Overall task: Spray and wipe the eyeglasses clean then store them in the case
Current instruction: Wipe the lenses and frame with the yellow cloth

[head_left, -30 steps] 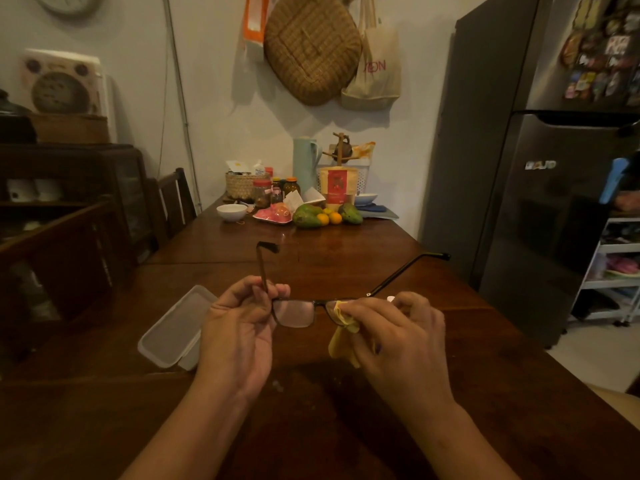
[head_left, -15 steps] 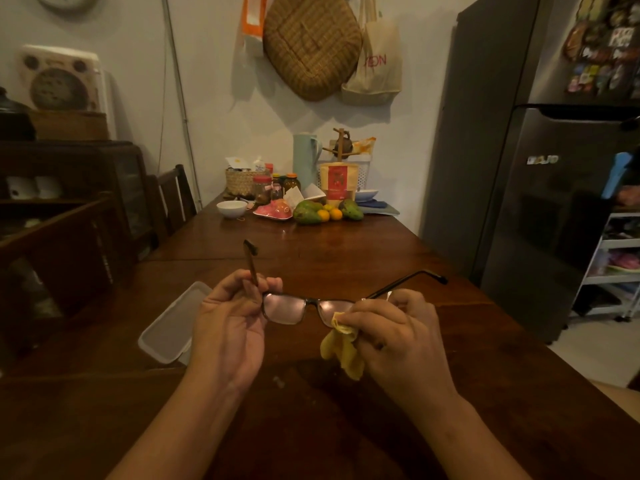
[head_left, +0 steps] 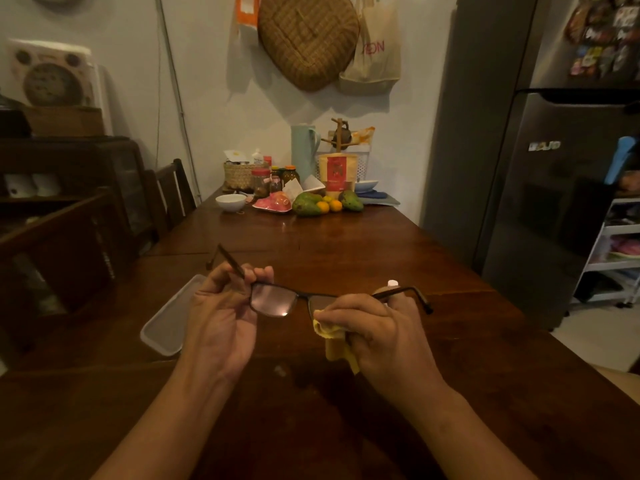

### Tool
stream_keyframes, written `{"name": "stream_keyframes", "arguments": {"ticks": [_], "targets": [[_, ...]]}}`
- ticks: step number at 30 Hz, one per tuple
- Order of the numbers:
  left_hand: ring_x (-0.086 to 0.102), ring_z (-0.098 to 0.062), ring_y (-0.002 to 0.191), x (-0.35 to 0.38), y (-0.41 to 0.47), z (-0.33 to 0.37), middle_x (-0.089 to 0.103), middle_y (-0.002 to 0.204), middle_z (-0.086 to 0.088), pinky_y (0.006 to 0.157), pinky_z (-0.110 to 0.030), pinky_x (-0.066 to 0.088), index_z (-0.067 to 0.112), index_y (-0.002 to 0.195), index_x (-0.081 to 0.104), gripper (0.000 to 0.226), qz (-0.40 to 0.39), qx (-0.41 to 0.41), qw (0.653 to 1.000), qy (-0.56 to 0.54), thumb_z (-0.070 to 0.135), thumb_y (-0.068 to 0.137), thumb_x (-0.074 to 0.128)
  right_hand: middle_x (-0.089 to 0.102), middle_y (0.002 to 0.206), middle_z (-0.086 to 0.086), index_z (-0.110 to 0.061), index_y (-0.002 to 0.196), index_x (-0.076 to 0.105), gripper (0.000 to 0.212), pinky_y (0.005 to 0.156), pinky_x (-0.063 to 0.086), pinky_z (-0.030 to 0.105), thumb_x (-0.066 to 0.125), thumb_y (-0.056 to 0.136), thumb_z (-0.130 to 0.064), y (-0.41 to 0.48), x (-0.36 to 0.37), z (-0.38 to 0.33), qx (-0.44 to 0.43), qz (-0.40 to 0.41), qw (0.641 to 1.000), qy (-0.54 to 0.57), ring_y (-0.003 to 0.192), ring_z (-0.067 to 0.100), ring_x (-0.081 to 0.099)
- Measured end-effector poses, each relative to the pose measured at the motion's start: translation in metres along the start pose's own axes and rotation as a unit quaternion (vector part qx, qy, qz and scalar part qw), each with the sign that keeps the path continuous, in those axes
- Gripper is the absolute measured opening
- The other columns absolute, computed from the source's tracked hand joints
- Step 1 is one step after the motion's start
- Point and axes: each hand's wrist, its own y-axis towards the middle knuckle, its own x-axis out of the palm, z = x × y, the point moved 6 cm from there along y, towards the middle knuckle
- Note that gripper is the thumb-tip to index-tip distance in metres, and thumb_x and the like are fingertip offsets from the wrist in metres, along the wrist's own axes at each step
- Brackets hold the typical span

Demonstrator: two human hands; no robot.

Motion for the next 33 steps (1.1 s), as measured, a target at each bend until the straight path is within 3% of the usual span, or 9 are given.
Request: {"name": "stream_keyframes", "arguments": {"ticks": [2, 6, 12, 16, 20, 22, 25, 29, 33], "targets": [[0.065, -0.011, 0.066, -0.001, 0.001, 0.002, 0.062, 0.068, -0.001, 0.076, -0.028, 0.058, 0.011, 0.064, 0.067, 0.022, 0.000, 0.007, 1.000, 0.004, -0.002, 0.075, 0.053, 0.065, 0.117, -0.020, -0.039, 0.117, 0.067, 0.034, 0.073, 0.032, 0.033, 0.070, 0.085, -0.026, -0.001, -0.003, -0.002, -0.017, 0.023, 0.999, -0.024, 0.097, 0.003, 0.044], [0.066, -0.012, 0.068, 0.001, 0.001, 0.002, 0.063, 0.067, -0.001, 0.075, -0.027, 0.057, 0.014, 0.060, 0.069, 0.012, -0.015, 0.008, 1.000, 0.005, 0.003, 0.064, 0.068, 0.067, 0.118, -0.016, -0.035, 0.120, 0.068, 0.036, 0.071, 0.031, 0.032, 0.065, 0.086, -0.025, -0.001, -0.012, -0.005, -0.008, 0.076, 0.994, -0.080, 0.095, 0.011, 0.044], [0.064, -0.009, 0.065, 0.004, -0.001, -0.004, 0.062, 0.064, 0.002, 0.079, -0.026, 0.056, 0.017, 0.058, 0.069, 0.012, -0.040, 0.005, 0.999, 0.016, 0.005, 0.056, 0.070, 0.061, 0.128, -0.018, -0.036, 0.128, 0.063, 0.041, 0.068, 0.031, 0.029, 0.068, 0.089, -0.022, 0.000, -0.003, -0.005, 0.029, 0.043, 0.997, -0.058, 0.095, 0.005, 0.035], [0.066, -0.013, 0.068, 0.001, -0.001, -0.010, 0.061, 0.067, -0.002, 0.078, -0.027, 0.056, 0.007, 0.074, 0.063, 0.024, -0.043, -0.012, 0.999, 0.005, 0.005, 0.053, 0.075, 0.063, 0.120, -0.021, -0.040, 0.118, 0.067, 0.042, 0.065, 0.029, 0.030, 0.078, 0.083, -0.019, -0.001, -0.003, 0.004, 0.054, 0.035, 0.997, -0.045, 0.093, 0.003, 0.034], [0.068, -0.015, 0.071, -0.007, 0.000, -0.012, 0.063, 0.068, -0.003, 0.076, -0.029, 0.058, 0.007, 0.081, 0.059, 0.015, 0.008, -0.024, 1.000, 0.017, -0.008, 0.081, 0.054, 0.067, 0.110, -0.022, -0.044, 0.104, 0.070, 0.037, 0.066, 0.030, 0.032, 0.083, 0.075, -0.026, -0.003, -0.005, 0.012, 0.057, 0.016, 0.996, -0.067, 0.092, 0.008, 0.040], [0.069, -0.014, 0.070, -0.012, 0.001, -0.012, 0.065, 0.068, -0.003, 0.078, -0.031, 0.060, 0.012, 0.074, 0.067, 0.036, 0.048, -0.039, 0.998, 0.021, -0.010, 0.090, 0.044, 0.068, 0.107, -0.021, -0.043, 0.101, 0.071, 0.033, 0.067, 0.031, 0.033, 0.082, 0.075, -0.027, -0.004, -0.004, 0.018, 0.063, 0.013, 0.995, -0.081, 0.095, 0.011, 0.043], [0.069, -0.014, 0.070, -0.016, 0.000, -0.008, 0.066, 0.067, -0.003, 0.079, -0.031, 0.060, 0.013, 0.075, 0.067, 0.040, 0.097, -0.033, 0.995, 0.017, -0.014, 0.090, 0.042, 0.066, 0.107, -0.024, -0.044, 0.104, 0.070, 0.021, 0.068, 0.038, 0.036, 0.063, 0.086, -0.036, -0.006, 0.002, 0.023, 0.068, 0.000, 0.996, -0.062, 0.099, 0.012, 0.045], [0.068, -0.015, 0.070, -0.018, 0.001, -0.001, 0.066, 0.065, -0.003, 0.081, -0.032, 0.060, 0.011, 0.083, 0.061, 0.034, 0.126, -0.014, 0.992, 0.009, -0.015, 0.091, 0.041, 0.064, 0.112, -0.026, -0.046, 0.108, 0.068, 0.030, 0.075, 0.043, 0.042, 0.043, 0.092, -0.046, -0.011, 0.011, 0.036, 0.094, -0.022, 0.995, -0.034, 0.107, 0.013, 0.051], [0.069, -0.014, 0.067, -0.013, -0.002, -0.001, 0.065, 0.064, -0.003, 0.081, -0.031, 0.059, 0.009, 0.085, 0.060, 0.029, 0.113, -0.010, 0.993, 0.004, -0.013, 0.091, 0.042, 0.066, 0.114, -0.022, -0.042, 0.112, 0.070, 0.027, 0.072, 0.044, 0.040, 0.063, 0.089, -0.031, -0.006, 0.006, 0.028, 0.074, -0.005, 0.997, -0.038, 0.107, 0.015, 0.050]]}}
